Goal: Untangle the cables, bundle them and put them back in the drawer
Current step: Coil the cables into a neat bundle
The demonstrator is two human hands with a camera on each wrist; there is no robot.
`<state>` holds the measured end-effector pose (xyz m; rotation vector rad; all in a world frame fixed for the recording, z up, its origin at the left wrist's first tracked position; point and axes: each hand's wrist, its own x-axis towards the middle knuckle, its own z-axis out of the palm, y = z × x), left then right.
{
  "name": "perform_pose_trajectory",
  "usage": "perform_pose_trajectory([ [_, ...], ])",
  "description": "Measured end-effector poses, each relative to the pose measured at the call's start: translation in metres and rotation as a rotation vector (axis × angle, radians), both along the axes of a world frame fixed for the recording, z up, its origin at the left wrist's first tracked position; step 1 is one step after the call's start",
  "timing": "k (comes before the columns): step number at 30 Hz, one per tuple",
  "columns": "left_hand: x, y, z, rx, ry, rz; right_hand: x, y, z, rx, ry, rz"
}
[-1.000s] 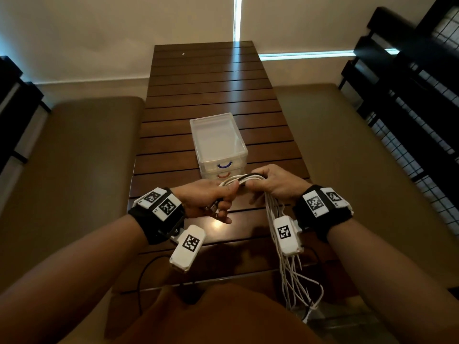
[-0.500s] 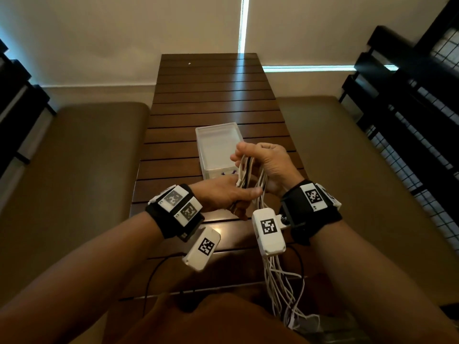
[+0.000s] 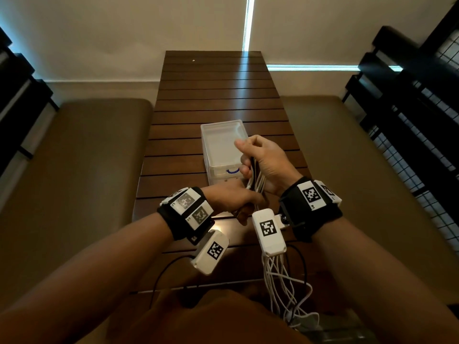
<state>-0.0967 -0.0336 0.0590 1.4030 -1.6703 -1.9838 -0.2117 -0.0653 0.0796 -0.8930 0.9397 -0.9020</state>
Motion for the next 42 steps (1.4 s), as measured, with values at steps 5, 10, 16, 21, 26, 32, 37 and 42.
perform_pose_trajectory([
  [5,0.002,0.0,0.005,-0.008,-0.017,-0.021,0.008,0.005,0.002,0.025,0.013,-0.073],
  [10,0.004,0.002,0.0,-0.055,-0.018,0.022,0.013,0.008,-0.001,-0.03,0.046,-0.139],
  [16,0.011,-0.005,0.017,-0.163,0.002,-0.099,0.012,0.004,0.001,-0.139,0.097,-0.078],
  [21,0.003,0.0,0.012,-0.061,0.283,0.109,0.015,0.005,0.003,-0.177,0.059,-0.024],
  [26,-0.012,-0.001,0.003,-0.012,0.134,0.213,0.011,0.002,0.002,-0.258,0.088,-0.126],
  [32,-0.016,-0.009,0.0,-0.079,0.0,0.165,0.009,-0.006,-0.009,-0.415,0.193,-0.124],
  [37,-0.004,-0.008,-0.002,0.028,0.17,0.229,-0.009,-0.012,-0.02,-0.321,0.257,0.01],
  [42,0.011,-0.017,-0.003,0.102,0.454,0.442,-0.025,0.008,-0.075,-0.205,0.239,0.375],
])
